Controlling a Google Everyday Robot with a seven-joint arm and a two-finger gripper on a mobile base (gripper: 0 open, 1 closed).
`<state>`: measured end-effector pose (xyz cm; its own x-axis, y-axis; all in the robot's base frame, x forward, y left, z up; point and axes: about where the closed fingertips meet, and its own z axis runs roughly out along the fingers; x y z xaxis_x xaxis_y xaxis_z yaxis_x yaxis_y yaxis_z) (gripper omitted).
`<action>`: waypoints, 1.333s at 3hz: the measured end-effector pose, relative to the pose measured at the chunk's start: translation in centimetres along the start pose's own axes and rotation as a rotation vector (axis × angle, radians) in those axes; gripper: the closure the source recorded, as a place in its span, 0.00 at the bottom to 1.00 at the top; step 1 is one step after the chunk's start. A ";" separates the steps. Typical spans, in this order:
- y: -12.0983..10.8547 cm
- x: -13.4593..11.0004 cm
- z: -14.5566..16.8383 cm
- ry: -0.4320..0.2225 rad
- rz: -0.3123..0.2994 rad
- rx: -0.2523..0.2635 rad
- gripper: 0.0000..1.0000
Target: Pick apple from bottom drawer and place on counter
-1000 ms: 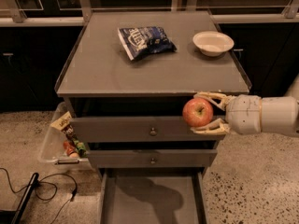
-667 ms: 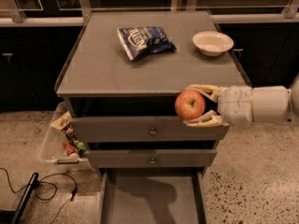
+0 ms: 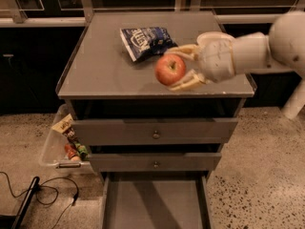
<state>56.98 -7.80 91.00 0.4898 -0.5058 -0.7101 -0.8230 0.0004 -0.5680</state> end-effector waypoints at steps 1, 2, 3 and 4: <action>-4.3 -0.8 2.5 -0.058 0.021 -0.035 1.00; -6.8 0.7 3.6 -0.093 0.150 0.005 1.00; -7.5 4.0 2.3 -0.039 0.283 0.117 1.00; -7.0 6.2 1.2 0.057 0.352 0.180 1.00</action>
Offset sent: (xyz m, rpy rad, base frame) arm 0.1194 -0.0170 -0.0025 0.2606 0.2397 -0.2651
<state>66.16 -9.91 90.06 0.1661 -0.4952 -0.8527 -0.8714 0.3311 -0.3620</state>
